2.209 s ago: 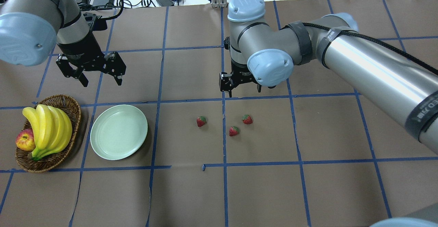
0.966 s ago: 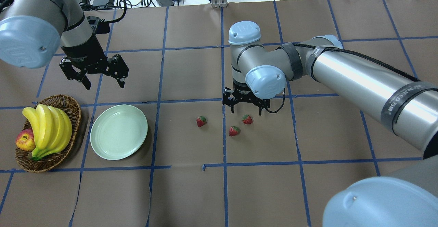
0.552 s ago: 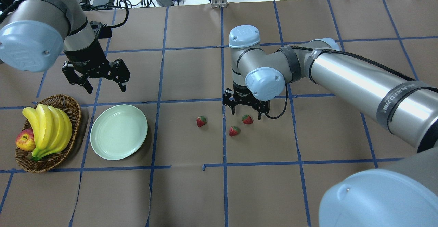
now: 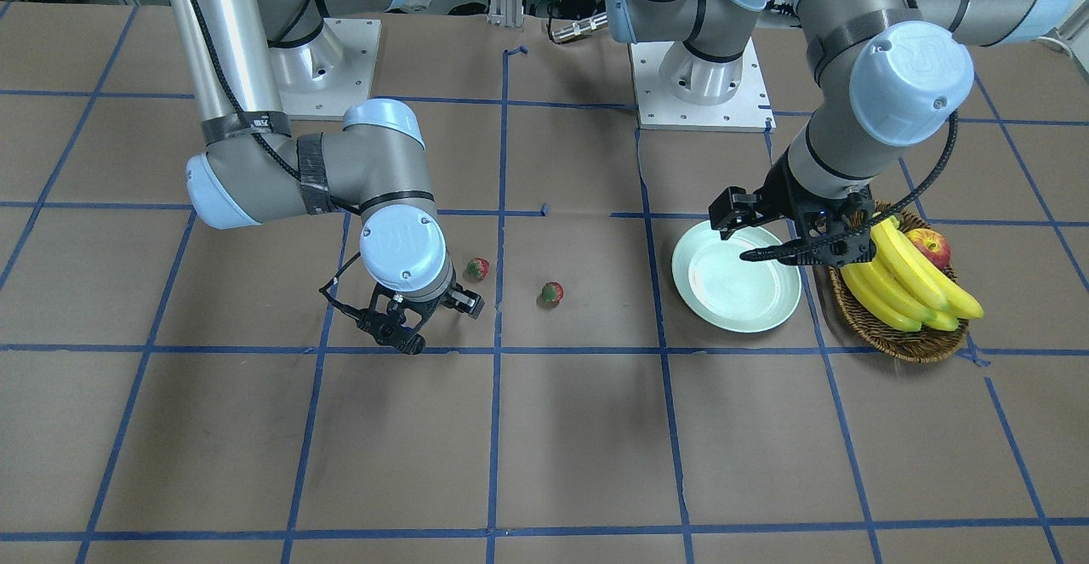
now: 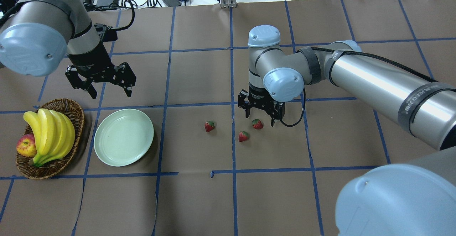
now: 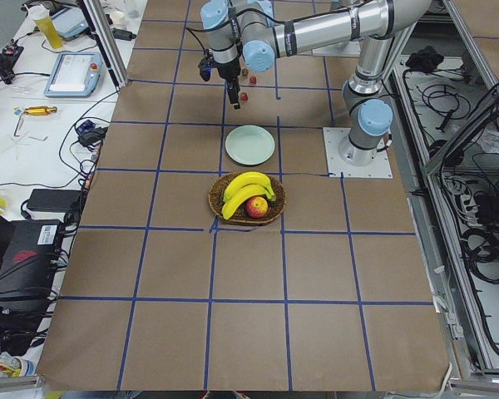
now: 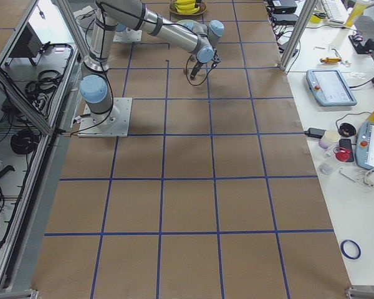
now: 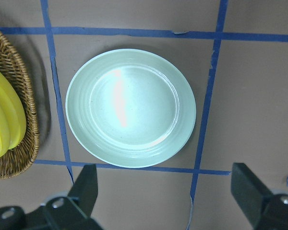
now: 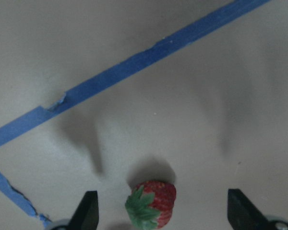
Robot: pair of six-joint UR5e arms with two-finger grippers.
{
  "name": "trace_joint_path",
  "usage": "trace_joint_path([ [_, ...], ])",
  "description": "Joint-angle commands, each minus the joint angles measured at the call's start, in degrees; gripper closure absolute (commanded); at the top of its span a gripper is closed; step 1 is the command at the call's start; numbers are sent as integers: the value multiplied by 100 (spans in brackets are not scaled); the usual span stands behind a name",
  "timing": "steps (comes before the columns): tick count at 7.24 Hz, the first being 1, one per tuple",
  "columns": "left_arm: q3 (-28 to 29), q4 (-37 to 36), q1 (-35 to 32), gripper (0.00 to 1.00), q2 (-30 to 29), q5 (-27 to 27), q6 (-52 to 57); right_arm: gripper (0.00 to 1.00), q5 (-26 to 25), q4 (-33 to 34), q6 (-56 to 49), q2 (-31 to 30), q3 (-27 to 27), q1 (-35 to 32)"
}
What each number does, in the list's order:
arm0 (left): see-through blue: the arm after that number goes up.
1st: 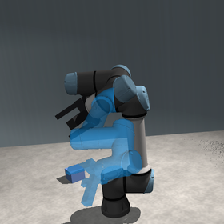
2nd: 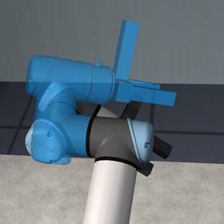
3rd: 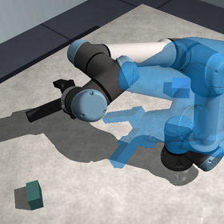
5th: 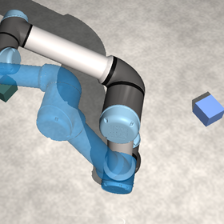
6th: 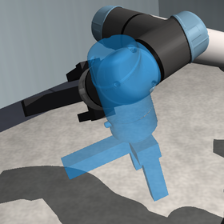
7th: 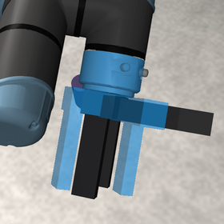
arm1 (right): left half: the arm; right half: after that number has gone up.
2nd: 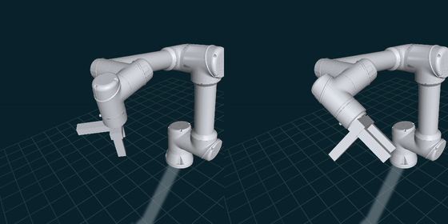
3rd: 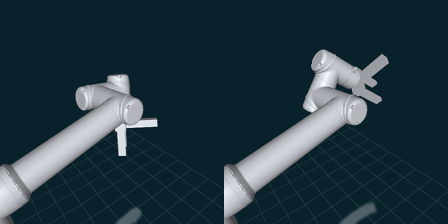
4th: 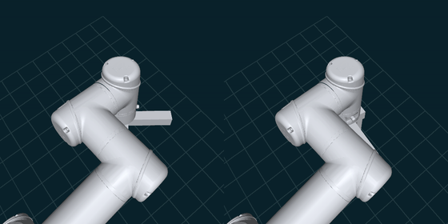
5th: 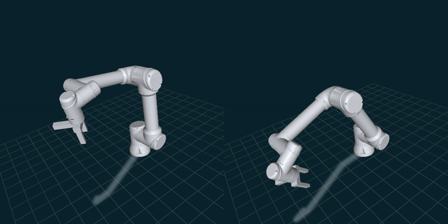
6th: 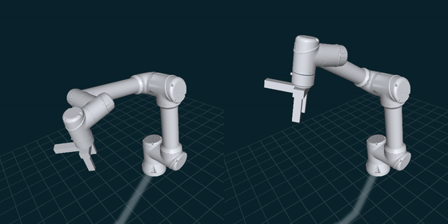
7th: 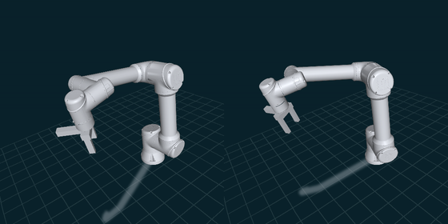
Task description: Collect all strawberries into plate
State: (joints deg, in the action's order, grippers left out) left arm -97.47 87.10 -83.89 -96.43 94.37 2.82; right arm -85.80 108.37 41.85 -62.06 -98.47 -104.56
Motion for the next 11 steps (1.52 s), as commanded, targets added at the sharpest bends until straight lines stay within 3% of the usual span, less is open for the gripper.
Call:
trace_joint_path([
  [1, 0, 0, -4, 0, 2, 37, 8, 5, 107, 0, 69, 1, -76, 6],
  [2, 0, 0, -4, 0, 2, 38, 8, 5, 134, 0, 252, 1, -154, 6],
  [4, 0, 9, -4, 0, 2, 46, 17, 34, 134, 0, 227, 1, -190, 6],
  [5, 0, 26, -13, 0, 28, 46, 43, 84, 230, 17, 219, -8, -164, 15],
  [6, 8, 18, -13, 0, 80, 38, 35, 100, 291, 8, 219, -17, -129, 6],
  [8, 17, 18, -57, 0, 151, 38, 43, 100, 239, 8, 166, -69, -50, 41],
  [11, 61, 18, -49, 0, 213, 20, 105, 100, 195, -614, -158, -306, 835, 32],
])
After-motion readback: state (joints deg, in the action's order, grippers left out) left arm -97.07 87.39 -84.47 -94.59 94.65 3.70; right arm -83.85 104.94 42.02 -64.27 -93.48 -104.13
